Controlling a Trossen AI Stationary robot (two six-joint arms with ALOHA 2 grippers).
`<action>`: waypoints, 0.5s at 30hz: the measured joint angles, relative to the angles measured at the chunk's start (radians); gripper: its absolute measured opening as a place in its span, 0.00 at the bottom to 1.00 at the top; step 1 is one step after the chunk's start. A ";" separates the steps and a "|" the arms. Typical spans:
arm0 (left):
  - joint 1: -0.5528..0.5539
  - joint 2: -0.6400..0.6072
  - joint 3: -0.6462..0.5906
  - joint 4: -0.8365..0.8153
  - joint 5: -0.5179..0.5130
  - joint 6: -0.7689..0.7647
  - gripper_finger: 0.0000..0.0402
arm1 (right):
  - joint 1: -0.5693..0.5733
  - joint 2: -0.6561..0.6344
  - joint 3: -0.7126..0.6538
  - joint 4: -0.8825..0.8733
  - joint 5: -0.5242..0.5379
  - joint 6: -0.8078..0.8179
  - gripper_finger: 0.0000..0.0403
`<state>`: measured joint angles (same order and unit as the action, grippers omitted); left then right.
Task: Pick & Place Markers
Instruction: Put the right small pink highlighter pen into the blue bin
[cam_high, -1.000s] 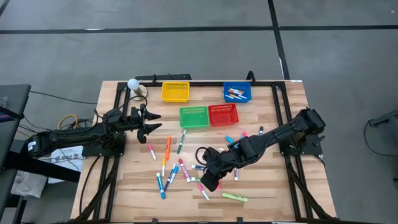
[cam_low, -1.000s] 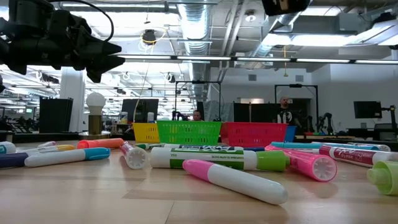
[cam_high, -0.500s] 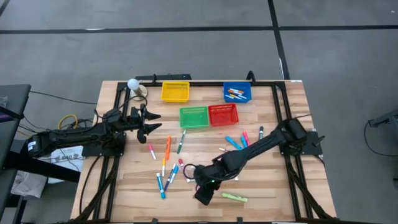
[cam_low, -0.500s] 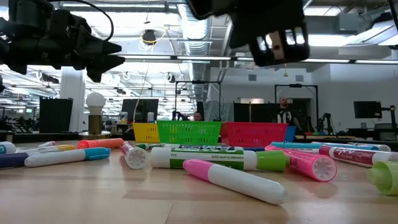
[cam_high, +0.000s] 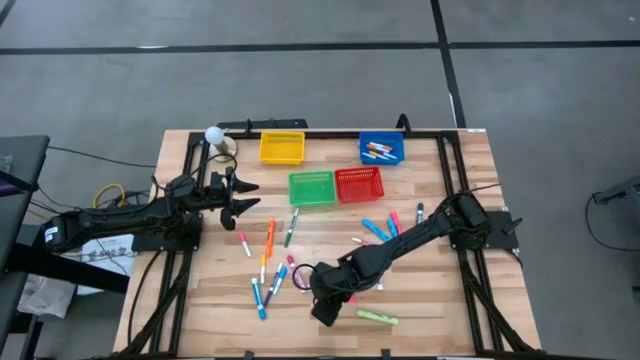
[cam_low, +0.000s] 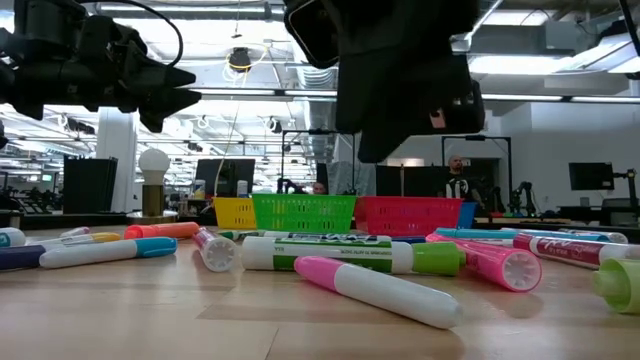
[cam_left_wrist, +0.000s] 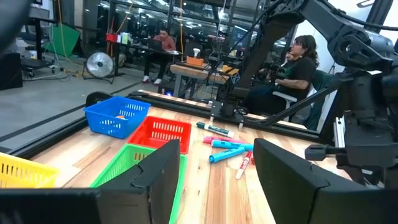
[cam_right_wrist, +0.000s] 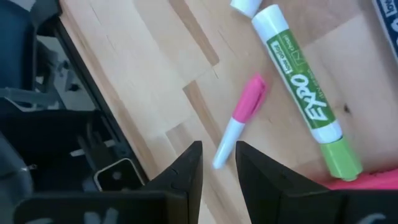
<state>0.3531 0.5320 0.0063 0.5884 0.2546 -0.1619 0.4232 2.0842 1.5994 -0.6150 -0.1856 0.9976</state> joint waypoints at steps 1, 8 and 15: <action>0.000 0.000 0.000 0.000 0.000 0.000 0.51 | 0.001 0.000 0.000 -0.001 0.006 -0.011 0.22; 0.000 0.000 0.000 0.001 0.000 0.000 0.51 | 0.006 0.007 0.000 0.008 0.001 -0.074 0.22; 0.000 0.000 0.000 0.003 0.000 0.000 0.51 | 0.016 0.042 -0.001 0.041 -0.029 -0.090 0.22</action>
<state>0.3531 0.5322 0.0063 0.5915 0.2548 -0.1619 0.4389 2.1259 1.5981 -0.5735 -0.2147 0.9077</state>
